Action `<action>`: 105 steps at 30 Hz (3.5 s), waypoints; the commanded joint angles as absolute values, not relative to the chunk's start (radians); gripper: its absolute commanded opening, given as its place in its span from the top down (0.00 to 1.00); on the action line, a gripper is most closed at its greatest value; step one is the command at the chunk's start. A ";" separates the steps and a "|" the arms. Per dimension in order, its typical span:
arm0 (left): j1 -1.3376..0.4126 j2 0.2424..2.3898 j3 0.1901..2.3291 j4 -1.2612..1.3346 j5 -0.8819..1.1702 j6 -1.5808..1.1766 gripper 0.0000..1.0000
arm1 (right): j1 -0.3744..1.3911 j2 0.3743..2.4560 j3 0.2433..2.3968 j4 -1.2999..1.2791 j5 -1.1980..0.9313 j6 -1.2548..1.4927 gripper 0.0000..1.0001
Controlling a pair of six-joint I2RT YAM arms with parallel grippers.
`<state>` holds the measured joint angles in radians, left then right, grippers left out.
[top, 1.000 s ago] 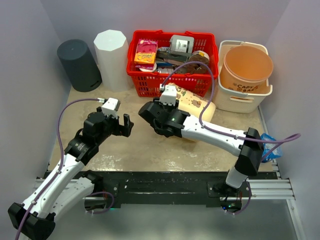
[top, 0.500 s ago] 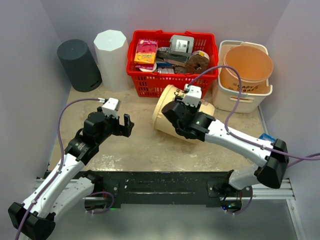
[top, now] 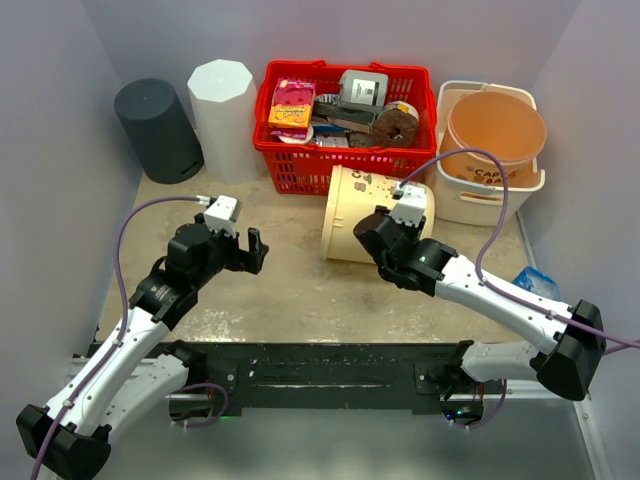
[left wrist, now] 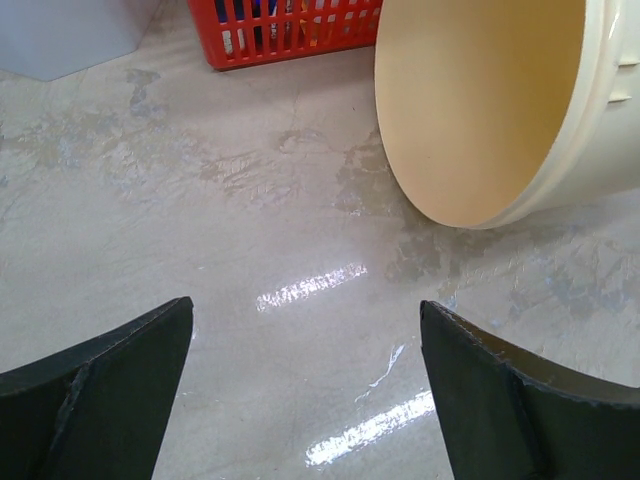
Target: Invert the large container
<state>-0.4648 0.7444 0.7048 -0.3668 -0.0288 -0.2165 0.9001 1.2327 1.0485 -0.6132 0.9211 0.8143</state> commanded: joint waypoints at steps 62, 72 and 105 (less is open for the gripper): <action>-0.434 0.767 0.695 -0.322 0.037 -0.195 0.01 | 1.000 1.623 1.400 -0.491 1.000 0.681 0.74; -0.430 0.762 0.698 -0.324 0.026 -0.195 0.01 | 1.011 1.631 1.408 -0.498 0.969 0.578 0.98; -0.350 0.488 0.700 -0.397 -0.546 -0.365 0.00 | 1.276 1.855 1.520 -0.683 1.150 0.446 1.00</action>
<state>-0.3599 0.5186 0.7044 -0.3912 -0.4236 -0.3183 1.2503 1.8095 1.4918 -0.6304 1.1416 0.4770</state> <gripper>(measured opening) 0.994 0.253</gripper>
